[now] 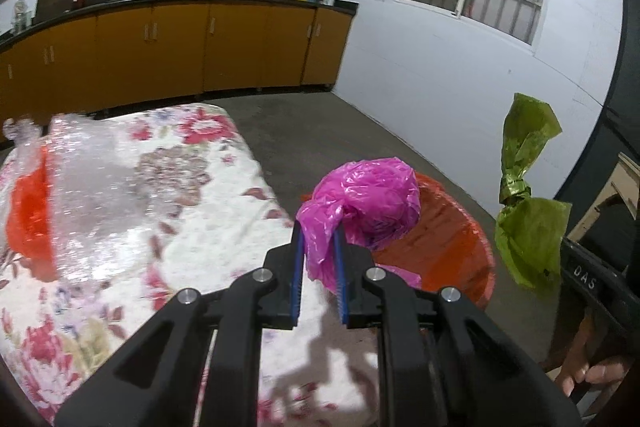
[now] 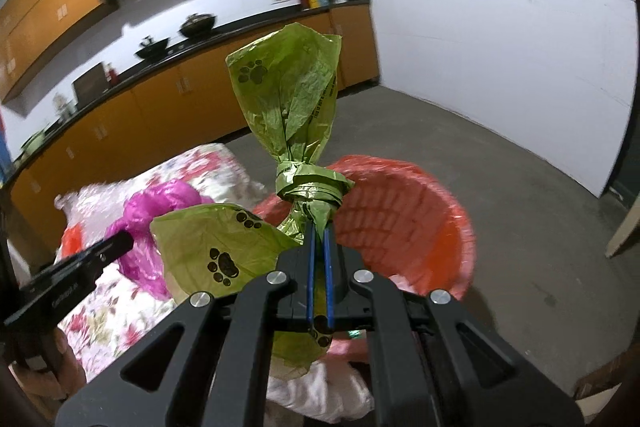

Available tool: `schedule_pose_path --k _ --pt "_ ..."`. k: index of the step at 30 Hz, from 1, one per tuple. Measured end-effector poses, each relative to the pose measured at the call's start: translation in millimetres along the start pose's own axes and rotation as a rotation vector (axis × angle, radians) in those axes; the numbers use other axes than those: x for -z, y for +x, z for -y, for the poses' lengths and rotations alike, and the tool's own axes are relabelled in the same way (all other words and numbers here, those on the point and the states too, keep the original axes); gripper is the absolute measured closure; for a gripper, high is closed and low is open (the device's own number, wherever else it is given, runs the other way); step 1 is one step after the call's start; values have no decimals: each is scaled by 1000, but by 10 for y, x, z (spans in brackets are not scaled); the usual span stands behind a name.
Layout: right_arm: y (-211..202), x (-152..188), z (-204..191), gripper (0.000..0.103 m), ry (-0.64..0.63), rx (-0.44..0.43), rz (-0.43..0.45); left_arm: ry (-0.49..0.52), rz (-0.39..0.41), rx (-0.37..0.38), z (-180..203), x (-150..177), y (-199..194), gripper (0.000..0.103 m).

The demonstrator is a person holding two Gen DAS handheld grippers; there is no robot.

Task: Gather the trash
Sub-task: 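Carry both bags over the red basket and open both tools to drop them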

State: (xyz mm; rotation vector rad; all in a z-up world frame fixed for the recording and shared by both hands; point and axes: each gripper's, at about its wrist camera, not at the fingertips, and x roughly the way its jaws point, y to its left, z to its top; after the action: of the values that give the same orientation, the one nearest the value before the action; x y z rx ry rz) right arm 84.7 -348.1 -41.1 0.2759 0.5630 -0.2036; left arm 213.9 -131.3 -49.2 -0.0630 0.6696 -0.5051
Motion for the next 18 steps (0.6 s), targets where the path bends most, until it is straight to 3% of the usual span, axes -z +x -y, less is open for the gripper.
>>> schedule_pose_path --k 18 --pt "310 -187 383 98 42 99 10 22 -72 85 478 -120 717 85"
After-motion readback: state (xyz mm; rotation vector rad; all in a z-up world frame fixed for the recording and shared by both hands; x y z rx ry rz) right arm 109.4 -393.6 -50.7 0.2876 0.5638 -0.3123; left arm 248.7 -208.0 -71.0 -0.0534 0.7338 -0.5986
